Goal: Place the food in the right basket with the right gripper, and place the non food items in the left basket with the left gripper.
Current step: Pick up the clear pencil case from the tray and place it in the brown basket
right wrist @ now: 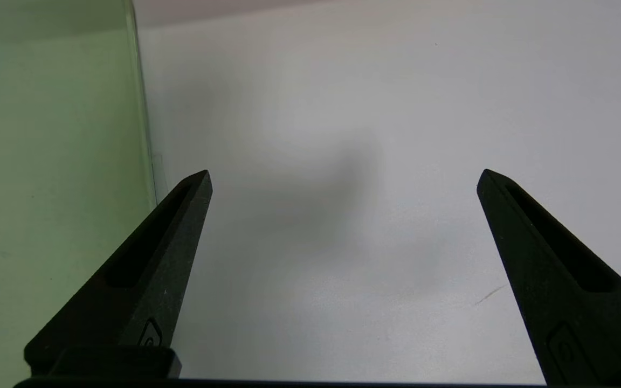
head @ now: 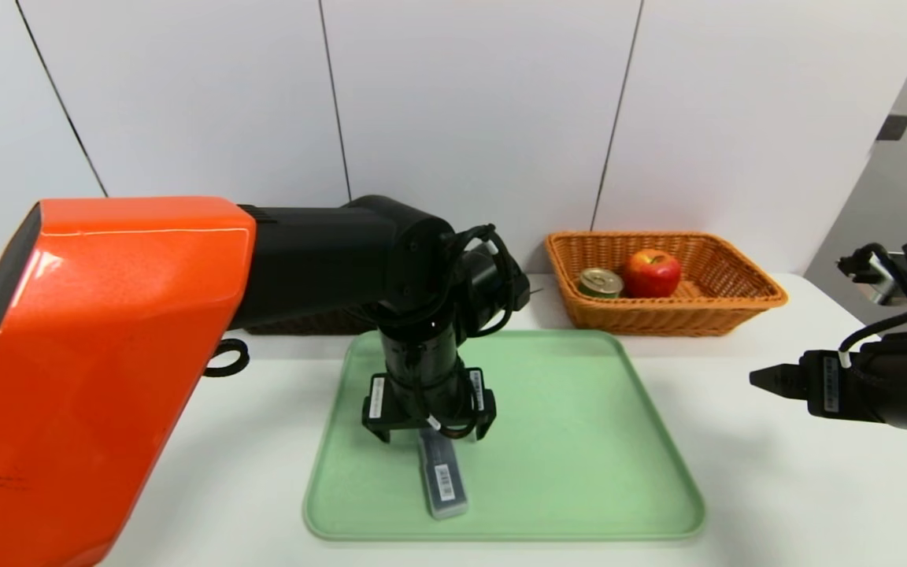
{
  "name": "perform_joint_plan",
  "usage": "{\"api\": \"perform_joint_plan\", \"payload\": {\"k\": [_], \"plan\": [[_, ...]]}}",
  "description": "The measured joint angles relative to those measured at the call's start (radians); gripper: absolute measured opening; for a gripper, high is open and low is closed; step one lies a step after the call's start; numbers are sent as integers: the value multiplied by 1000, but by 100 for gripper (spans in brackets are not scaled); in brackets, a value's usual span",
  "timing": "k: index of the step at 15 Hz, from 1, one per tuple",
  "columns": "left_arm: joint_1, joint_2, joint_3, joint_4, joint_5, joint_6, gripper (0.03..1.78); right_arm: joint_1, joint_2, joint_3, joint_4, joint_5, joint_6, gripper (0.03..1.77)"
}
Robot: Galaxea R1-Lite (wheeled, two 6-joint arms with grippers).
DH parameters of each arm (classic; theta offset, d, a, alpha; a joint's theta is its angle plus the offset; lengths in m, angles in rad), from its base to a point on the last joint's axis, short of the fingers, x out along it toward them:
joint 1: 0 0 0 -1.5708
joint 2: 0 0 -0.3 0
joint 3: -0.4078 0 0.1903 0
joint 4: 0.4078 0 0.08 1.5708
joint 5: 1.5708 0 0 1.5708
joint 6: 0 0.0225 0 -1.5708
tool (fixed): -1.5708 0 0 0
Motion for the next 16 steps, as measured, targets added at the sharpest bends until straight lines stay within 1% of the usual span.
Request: {"api": "perform_joint_plan", "payload": {"k": [8,16], "plan": [[-6,-3,0,7,-2,-4,169,0,10,0,-1,0,0,170],[-27,22,0,39,4,-1,169,0,13,0,0,1,0,170]]}}
